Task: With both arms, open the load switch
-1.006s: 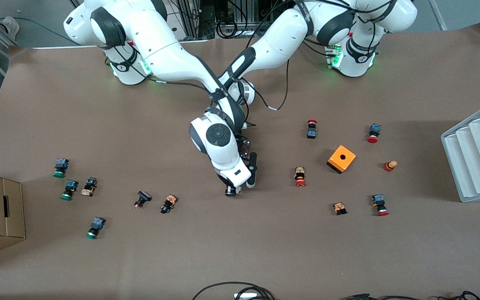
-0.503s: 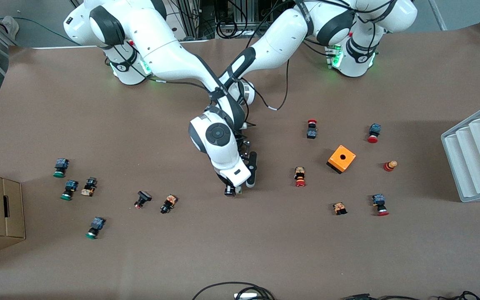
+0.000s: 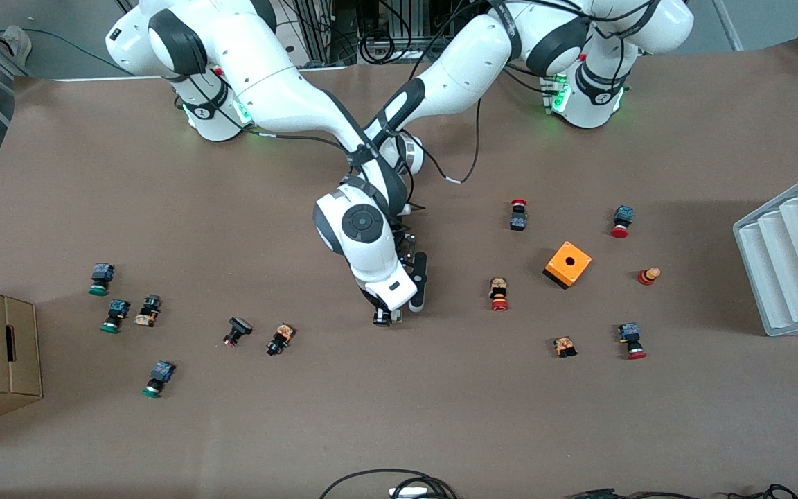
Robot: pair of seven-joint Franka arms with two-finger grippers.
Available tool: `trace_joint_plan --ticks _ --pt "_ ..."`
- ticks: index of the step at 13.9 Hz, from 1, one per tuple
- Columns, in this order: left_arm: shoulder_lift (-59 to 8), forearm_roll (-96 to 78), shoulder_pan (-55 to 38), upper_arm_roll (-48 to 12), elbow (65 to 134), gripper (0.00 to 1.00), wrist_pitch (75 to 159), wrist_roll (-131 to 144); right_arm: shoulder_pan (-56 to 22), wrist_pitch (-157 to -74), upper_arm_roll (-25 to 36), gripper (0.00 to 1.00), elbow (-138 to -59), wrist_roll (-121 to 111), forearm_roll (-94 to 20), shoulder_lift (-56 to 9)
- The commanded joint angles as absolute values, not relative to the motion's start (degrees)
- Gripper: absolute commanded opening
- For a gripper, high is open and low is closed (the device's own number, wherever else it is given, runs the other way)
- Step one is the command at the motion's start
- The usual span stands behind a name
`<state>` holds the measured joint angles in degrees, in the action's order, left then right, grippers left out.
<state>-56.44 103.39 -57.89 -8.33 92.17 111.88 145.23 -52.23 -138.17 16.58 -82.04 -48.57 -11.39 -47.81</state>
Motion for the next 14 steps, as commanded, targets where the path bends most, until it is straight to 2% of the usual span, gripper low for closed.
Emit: trace_joint_plan --ticks 1,14 --pt "-58.97 103.62 -57.48 -7.82 90.88 0.52 113.38 146.07 -53.17 -136.32 16.52 0.52 -84.72 -48.60 -12.39 -45.53" --pt "-58.97 103.62 -57.48 -7.82 90.88 0.52 113.38 146.07 -54.14 -136.41 16.52 0.50 -86.57 -48.43 -12.39 -44.74"
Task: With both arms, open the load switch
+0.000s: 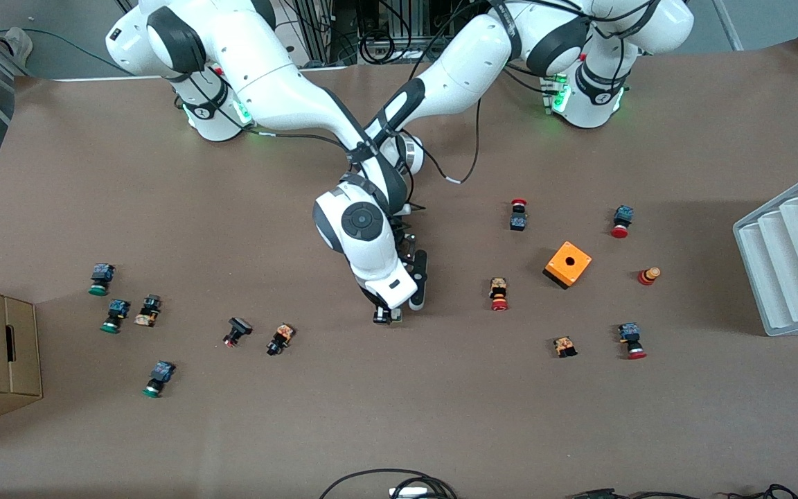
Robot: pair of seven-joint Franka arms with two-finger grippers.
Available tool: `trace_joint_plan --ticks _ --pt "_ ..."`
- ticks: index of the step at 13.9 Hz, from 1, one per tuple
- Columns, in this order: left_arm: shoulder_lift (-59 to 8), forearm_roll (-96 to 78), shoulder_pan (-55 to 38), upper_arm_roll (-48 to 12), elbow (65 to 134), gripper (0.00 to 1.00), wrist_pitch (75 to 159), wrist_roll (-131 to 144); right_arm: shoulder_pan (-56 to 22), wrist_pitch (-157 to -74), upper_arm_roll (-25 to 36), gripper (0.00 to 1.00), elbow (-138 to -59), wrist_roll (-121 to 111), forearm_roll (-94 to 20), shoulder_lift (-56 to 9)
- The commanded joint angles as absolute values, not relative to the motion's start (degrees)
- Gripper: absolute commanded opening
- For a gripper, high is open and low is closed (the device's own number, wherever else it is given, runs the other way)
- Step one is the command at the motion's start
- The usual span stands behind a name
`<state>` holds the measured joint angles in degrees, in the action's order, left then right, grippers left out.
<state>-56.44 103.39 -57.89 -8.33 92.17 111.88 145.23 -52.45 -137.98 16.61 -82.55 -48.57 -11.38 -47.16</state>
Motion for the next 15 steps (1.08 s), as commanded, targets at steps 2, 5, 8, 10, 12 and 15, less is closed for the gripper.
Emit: trace_joint_plan --ticks 2,5,8,10,12,15 --pt "-58.97 103.62 -57.48 -7.82 90.88 0.52 113.38 146.07 -54.14 -136.32 16.52 0.50 -87.01 -48.43 -12.39 -44.47" --pt "-59.06 103.62 -57.57 -7.73 90.88 0.52 113.38 146.07 -54.49 -136.41 16.52 0.50 -87.54 -48.43 -12.39 -44.03" --pt "-58.98 103.62 -57.48 -7.74 90.88 0.52 113.38 146.07 -54.75 -136.41 16.52 0.50 -87.63 -48.34 -12.39 -44.03" --pt "-59.06 103.62 -57.48 -7.73 90.88 0.52 113.38 146.07 -54.93 -136.41 16.52 0.50 -88.07 -48.25 -12.39 -43.95" --pt "-59.06 103.62 -57.48 -7.73 90.88 0.52 113.38 145.99 -54.93 -136.41 16.52 0.50 -88.42 -48.25 -12.39 -43.51" --pt "-58.97 103.62 -57.48 -7.73 90.88 0.52 113.38 145.99 -54.84 -136.41 16.52 0.50 -89.82 -48.34 -12.31 -42.28"
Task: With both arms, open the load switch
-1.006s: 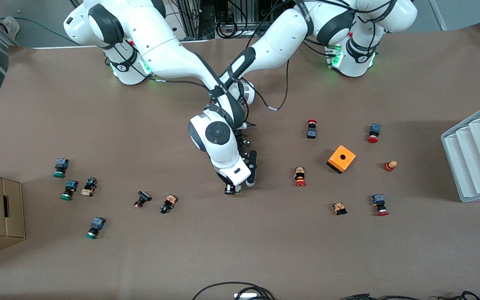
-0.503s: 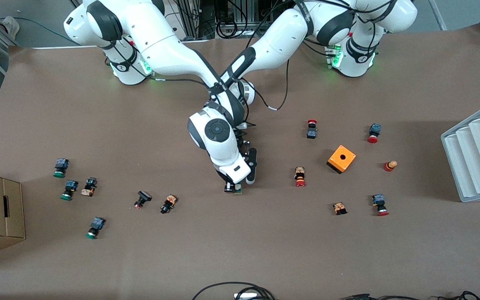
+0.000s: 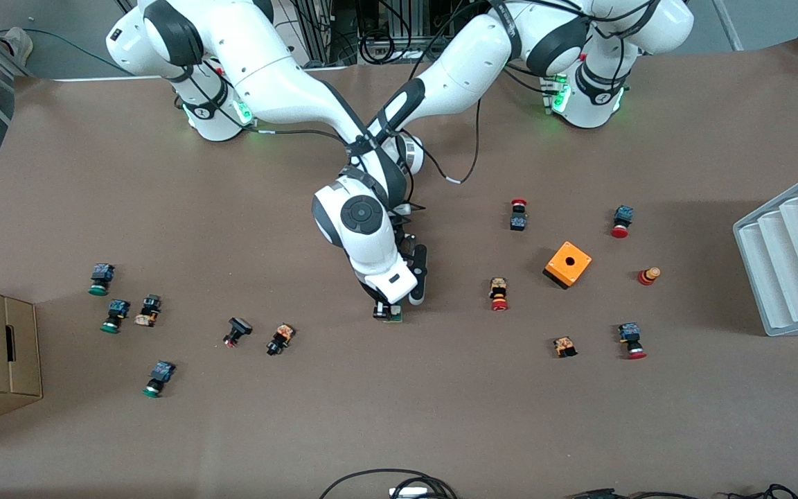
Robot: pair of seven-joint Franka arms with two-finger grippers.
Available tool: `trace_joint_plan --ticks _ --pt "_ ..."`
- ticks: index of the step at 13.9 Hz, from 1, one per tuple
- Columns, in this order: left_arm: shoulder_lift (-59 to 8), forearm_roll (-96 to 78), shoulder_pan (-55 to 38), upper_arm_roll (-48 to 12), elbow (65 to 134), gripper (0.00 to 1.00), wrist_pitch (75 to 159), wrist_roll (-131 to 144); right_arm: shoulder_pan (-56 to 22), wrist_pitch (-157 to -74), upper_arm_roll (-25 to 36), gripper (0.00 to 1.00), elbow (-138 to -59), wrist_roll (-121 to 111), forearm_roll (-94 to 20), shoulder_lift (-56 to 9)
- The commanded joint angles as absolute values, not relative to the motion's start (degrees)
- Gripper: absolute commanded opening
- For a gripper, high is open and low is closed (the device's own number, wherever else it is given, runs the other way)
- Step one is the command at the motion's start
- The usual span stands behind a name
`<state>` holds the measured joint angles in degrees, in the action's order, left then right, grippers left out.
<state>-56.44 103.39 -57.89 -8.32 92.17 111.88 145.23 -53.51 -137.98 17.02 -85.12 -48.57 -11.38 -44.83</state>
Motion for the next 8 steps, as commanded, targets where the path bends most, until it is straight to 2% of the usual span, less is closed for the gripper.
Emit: trace_joint_plan --ticks 1,8 --pt "-58.97 103.62 -57.48 -7.73 90.88 0.52 113.38 145.99 -54.76 -136.41 16.52 0.50 -90.00 -48.34 -12.30 -42.10" --pt "-58.97 103.62 -57.48 -7.73 90.88 0.52 113.38 145.99 -54.84 -136.49 16.52 0.50 -90.53 -48.25 -12.30 -41.58"
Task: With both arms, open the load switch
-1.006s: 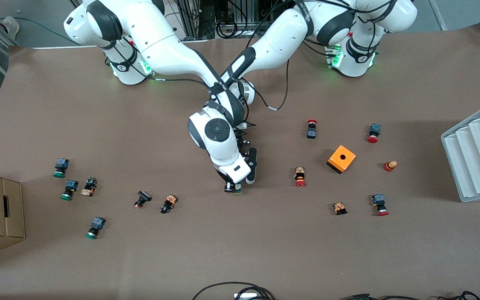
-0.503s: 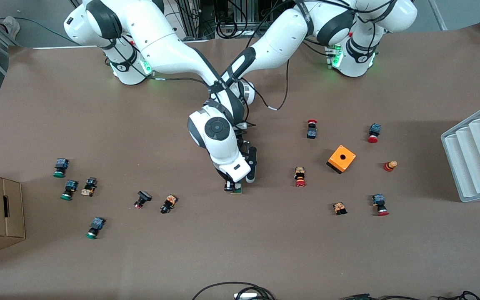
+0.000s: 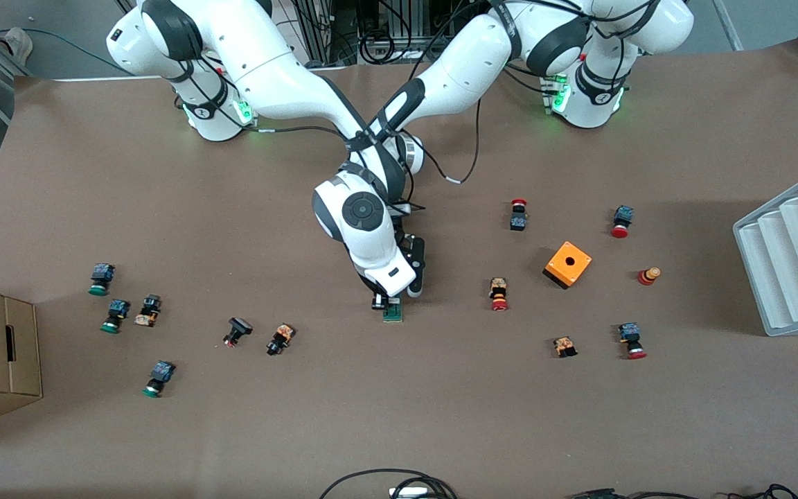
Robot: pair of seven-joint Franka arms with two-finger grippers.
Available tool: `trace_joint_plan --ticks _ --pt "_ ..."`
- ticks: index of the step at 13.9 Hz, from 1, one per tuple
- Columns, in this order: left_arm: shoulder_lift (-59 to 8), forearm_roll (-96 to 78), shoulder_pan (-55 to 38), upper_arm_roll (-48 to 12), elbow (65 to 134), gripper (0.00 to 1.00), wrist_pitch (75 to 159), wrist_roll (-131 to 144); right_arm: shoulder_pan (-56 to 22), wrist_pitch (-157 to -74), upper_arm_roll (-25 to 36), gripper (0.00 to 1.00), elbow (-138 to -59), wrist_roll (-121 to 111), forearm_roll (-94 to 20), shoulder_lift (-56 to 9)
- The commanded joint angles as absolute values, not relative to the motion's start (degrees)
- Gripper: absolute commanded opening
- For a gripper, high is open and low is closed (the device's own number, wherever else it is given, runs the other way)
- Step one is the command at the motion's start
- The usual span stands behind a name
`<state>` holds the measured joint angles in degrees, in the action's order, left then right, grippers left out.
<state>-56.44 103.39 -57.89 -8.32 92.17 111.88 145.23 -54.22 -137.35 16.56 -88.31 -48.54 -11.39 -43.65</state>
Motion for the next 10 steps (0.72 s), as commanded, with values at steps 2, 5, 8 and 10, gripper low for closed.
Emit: trace_joint_plan --ticks 2,5,8,10 --pt "-58.97 103.62 -57.48 -7.82 90.88 0.52 113.38 145.99 -54.84 -136.41 16.52 0.50 -90.79 -48.25 -12.30 -40.87" --pt "-58.97 103.62 -57.48 -7.73 90.88 0.52 113.38 145.99 -54.84 -136.41 16.52 0.50 -90.97 -48.25 -12.30 -40.43" --pt "-58.97 103.62 -57.48 -7.74 90.88 0.52 113.38 145.99 -55.02 -136.41 16.52 0.49 -91.40 -47.90 -12.30 -40.43" --pt "-58.97 103.62 -57.48 -7.73 90.88 0.52 113.38 145.99 -55.28 -136.41 16.44 0.49 -91.58 -47.81 -12.30 -40.43"
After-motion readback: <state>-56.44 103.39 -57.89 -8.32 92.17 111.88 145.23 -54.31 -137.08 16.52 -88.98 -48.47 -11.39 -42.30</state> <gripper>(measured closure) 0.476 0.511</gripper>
